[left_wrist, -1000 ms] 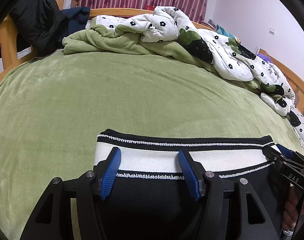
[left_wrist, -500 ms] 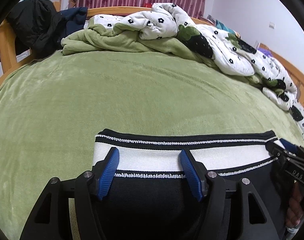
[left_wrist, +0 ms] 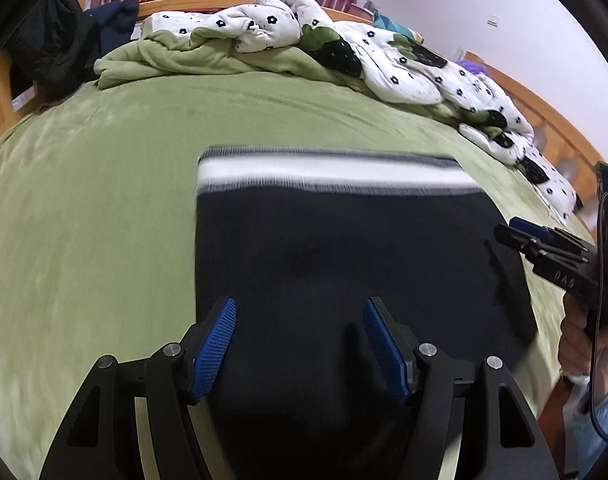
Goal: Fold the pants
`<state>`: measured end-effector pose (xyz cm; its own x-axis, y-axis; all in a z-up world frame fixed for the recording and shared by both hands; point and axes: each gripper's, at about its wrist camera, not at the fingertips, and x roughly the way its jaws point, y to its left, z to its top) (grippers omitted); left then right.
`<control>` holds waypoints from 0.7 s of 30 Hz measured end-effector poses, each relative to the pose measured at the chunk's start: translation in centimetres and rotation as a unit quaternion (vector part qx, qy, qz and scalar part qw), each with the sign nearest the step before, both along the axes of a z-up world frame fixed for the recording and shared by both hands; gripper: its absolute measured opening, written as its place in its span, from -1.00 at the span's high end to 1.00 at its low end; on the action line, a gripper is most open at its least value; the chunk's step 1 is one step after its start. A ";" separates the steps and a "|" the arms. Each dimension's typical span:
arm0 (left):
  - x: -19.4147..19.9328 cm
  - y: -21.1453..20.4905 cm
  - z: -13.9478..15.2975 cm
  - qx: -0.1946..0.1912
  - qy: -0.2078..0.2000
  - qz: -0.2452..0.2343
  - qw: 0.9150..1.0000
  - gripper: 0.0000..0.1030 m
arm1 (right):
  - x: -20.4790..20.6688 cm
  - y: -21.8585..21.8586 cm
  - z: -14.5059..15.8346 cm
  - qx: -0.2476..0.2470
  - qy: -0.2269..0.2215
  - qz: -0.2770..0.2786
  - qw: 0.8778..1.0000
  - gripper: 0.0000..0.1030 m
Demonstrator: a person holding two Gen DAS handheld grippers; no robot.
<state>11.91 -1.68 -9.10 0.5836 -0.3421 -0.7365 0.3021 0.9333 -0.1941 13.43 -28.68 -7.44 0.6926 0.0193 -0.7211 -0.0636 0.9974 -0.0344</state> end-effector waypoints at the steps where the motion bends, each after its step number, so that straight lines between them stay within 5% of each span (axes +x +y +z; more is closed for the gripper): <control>1: -0.8 0.2 -0.1 0.004 -0.002 -0.006 1.000 -0.24 | -1.3 -0.2 -0.1 0.009 0.002 0.004 1.000 0.07; 4: -4.1 1.7 -0.8 0.045 -0.020 -0.002 0.999 -0.25 | -3.8 -1.0 -1.3 0.008 0.022 0.001 1.000 0.07; 8: -8.2 4.5 -0.6 0.022 -0.017 -0.034 0.999 -0.25 | -6.7 -2.7 -3.2 0.023 0.038 -0.016 0.999 0.07; 13: -10.6 2.6 -1.1 0.127 -0.051 -0.074 0.988 -0.24 | -8.9 -3.6 -4.2 0.064 0.036 -0.029 0.997 0.07; 18: -10.3 -0.2 -2.0 0.186 -0.052 -0.100 0.976 -0.24 | -9.0 -3.7 -4.5 0.096 0.043 -0.039 0.994 0.07; 19: -10.2 -0.9 -2.3 0.202 -0.055 -0.102 0.972 -0.20 | -9.0 -3.8 -4.6 0.100 0.044 -0.040 0.993 0.07; 21: -10.2 -1.2 -2.1 0.221 -0.091 -0.069 0.969 0.48 | -9.0 -3.7 -4.8 0.103 0.046 -0.044 0.993 0.07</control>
